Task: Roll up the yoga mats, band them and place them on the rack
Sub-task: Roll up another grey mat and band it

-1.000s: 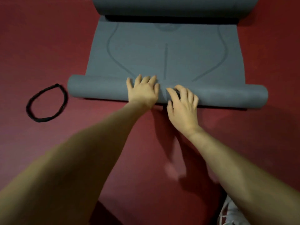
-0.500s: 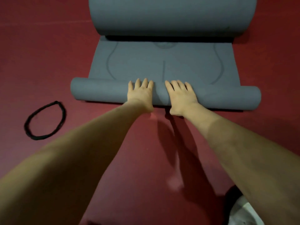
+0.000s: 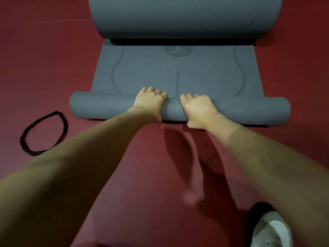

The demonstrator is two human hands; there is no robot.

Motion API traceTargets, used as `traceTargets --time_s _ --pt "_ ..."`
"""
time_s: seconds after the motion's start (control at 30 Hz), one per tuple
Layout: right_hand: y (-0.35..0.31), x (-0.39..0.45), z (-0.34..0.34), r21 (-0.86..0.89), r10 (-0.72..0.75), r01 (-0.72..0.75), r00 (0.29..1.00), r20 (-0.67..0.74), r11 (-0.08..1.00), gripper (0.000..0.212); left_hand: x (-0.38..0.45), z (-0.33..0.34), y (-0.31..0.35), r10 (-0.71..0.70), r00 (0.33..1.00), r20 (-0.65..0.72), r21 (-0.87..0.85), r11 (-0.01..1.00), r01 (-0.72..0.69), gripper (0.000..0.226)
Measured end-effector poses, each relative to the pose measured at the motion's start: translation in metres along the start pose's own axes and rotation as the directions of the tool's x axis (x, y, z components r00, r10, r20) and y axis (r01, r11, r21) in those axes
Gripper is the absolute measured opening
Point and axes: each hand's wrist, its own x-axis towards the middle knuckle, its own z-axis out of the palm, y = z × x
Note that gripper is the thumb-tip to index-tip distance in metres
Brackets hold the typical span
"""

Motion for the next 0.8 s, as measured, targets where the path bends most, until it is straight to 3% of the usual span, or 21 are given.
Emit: traceTargets --time_s 0.2,0.37,0.5,0.6,0.67,0.73,0.8 --pt "-0.022 -0.05 -0.001 -0.019 -0.116 0.117 0.993 0.026 0.993 0.051 -0.059 0.014 0.009 0.081 0.995 -0.061 -0.244 0.965 -0.094 0.068" --pt "-0.031 -0.066 -0.008 0.088 -0.149 0.135 0.974 0.171 0.987 0.059 -0.082 0.016 0.015 0.123 0.988 0.097 -0.299 0.95 -0.089 0.068" --pt "-0.028 -0.062 -0.011 0.181 -0.132 0.083 0.951 0.278 0.98 0.077 -0.091 0.018 0.004 0.128 0.976 0.175 -0.544 0.839 -0.012 0.086" --pt "-0.026 -0.054 -0.008 0.283 -0.114 0.004 0.921 0.373 0.959 0.082 -0.084 0.015 -0.004 0.184 0.961 0.208 -0.65 0.76 -0.004 0.074" --pt "-0.024 -0.049 -0.007 0.344 -0.077 -0.077 0.907 0.413 0.936 0.079 -0.074 0.015 -0.009 0.159 0.967 0.198 -0.631 0.776 0.002 0.069" --pt "-0.021 -0.049 -0.005 0.343 -0.019 -0.106 0.94 0.341 0.933 0.08 -0.066 0.016 -0.015 0.104 0.98 0.171 -0.534 0.846 0.004 0.066" --pt "-0.022 -0.055 0.004 0.251 0.025 -0.053 0.993 0.114 0.967 0.081 -0.06 0.016 -0.023 0.056 0.99 0.13 -0.515 0.857 0.019 0.064"
